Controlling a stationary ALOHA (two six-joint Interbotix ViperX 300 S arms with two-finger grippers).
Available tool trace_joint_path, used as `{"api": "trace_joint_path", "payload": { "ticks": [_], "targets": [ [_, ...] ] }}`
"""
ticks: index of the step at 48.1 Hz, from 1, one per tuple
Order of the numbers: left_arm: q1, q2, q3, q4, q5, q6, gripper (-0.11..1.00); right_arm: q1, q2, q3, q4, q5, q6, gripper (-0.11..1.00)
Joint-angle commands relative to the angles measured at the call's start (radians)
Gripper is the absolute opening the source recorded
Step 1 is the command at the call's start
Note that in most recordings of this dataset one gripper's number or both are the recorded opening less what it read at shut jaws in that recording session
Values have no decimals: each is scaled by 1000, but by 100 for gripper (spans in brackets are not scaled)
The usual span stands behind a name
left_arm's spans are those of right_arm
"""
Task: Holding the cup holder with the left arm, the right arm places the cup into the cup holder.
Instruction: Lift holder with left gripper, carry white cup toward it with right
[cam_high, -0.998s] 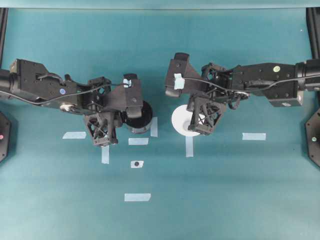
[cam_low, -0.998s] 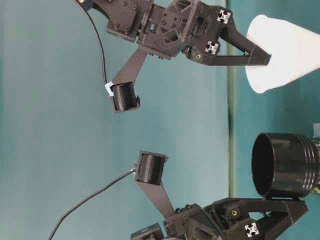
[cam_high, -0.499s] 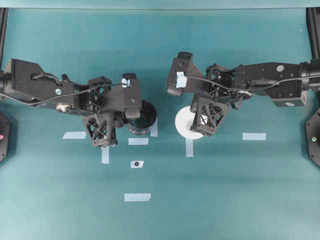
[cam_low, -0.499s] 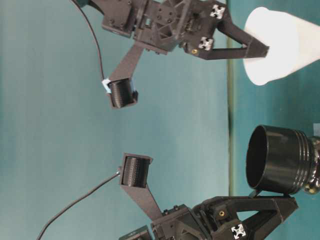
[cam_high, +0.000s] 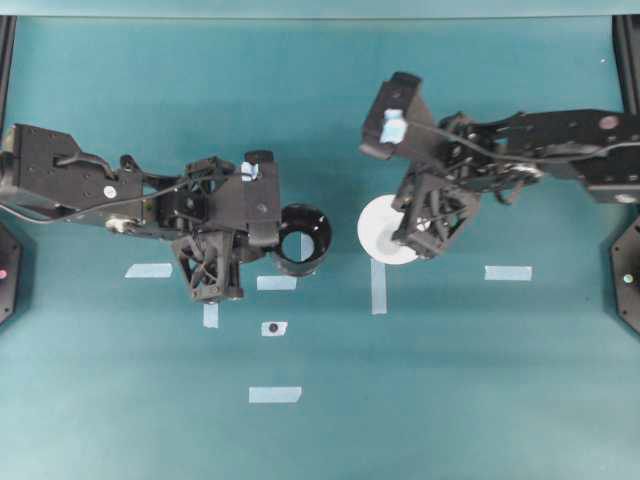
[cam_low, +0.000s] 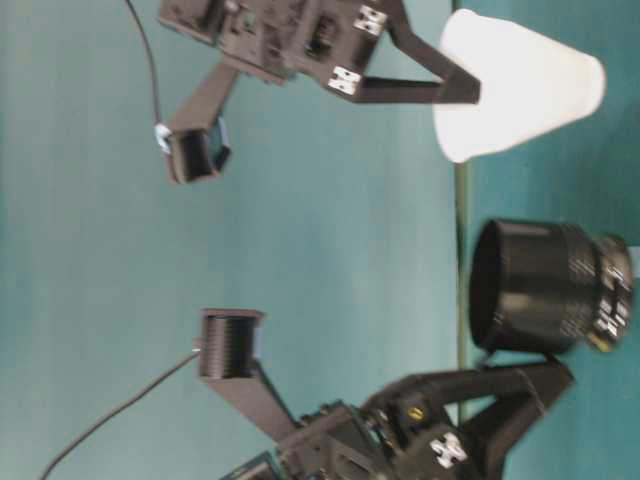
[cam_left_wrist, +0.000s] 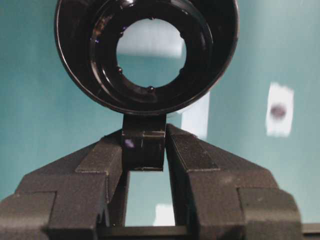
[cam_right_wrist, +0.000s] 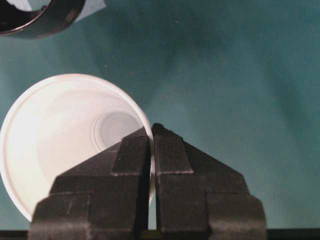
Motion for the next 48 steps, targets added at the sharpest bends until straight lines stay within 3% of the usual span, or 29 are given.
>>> {"api": "trace_joint_path", "payload": {
  "ticks": [1, 25, 48],
  "targets": [
    [-3, -31, -17, 5, -21, -2, 26, -8, -147, 8, 2, 0, 20, 3],
    [-3, -25, -32, 5, -106, -2, 26, -40, -373, 25, 2, -35, 98, 3],
    [-5, -5, -95, 5, -71, 2, 26, -8, -330, -21, 18, -98, 112, 3]
  ]
}}
